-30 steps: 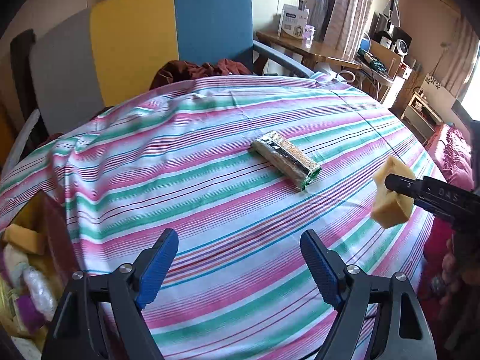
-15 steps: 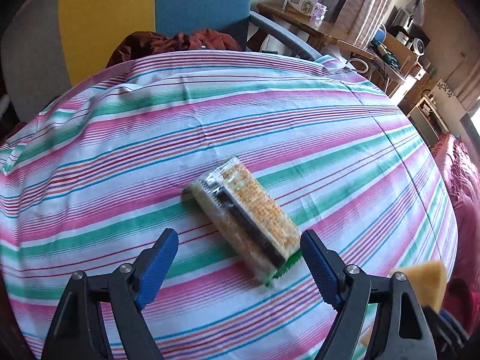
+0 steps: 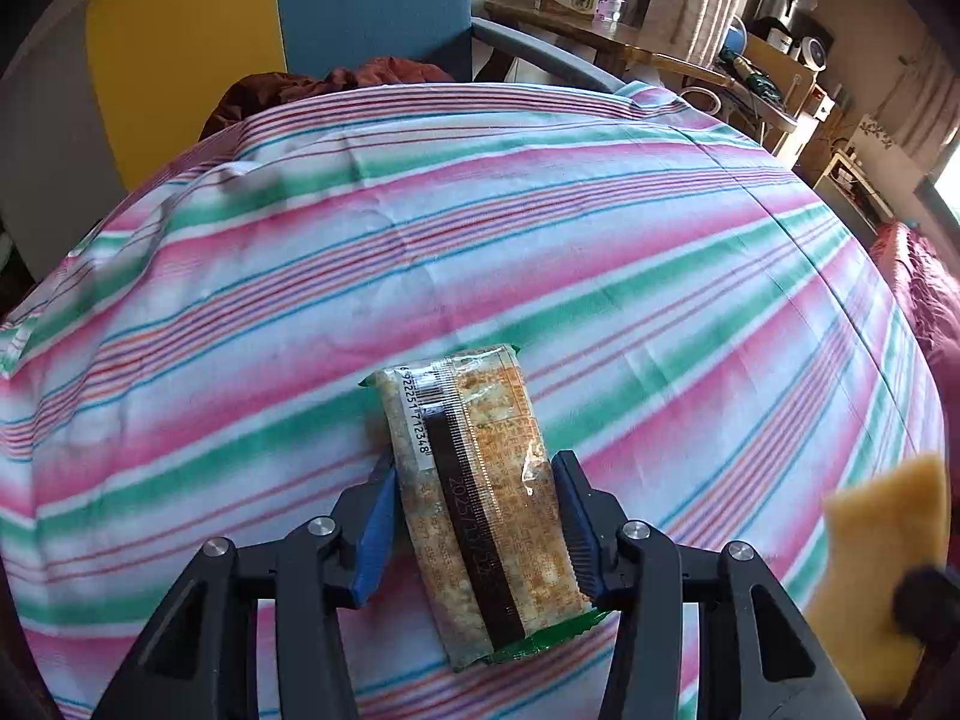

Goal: Organize objects
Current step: 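Grasp the foil-wrapped granola bar with the left tool, then carry the granola bar into the gold tray and open the left tool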

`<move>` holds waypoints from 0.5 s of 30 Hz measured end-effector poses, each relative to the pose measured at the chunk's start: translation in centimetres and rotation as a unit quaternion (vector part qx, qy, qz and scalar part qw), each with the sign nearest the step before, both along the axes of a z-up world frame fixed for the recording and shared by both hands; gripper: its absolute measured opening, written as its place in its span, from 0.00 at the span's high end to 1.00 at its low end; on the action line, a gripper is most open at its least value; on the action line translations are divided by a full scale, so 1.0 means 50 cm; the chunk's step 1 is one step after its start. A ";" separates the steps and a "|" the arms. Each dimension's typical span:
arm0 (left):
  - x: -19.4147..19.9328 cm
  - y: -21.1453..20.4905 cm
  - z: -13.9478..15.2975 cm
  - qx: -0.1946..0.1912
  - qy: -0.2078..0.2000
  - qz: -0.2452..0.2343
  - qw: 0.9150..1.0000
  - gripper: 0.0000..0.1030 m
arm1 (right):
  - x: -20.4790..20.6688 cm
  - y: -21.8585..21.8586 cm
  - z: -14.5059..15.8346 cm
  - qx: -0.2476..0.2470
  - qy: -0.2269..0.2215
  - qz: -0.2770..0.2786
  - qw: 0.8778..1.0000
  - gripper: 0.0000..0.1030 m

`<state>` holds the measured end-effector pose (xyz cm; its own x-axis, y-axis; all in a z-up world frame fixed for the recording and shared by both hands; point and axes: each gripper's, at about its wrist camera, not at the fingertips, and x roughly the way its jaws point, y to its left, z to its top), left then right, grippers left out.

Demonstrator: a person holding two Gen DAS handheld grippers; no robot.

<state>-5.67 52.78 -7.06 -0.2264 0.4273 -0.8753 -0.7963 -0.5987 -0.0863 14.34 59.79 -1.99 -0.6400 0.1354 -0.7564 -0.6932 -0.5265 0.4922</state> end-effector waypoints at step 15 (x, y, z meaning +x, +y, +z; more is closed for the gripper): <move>0.151 -0.321 0.008 0.024 0.027 -0.010 0.999 0.52 | -0.100 -0.093 -0.028 0.010 -0.061 0.162 0.985 0.47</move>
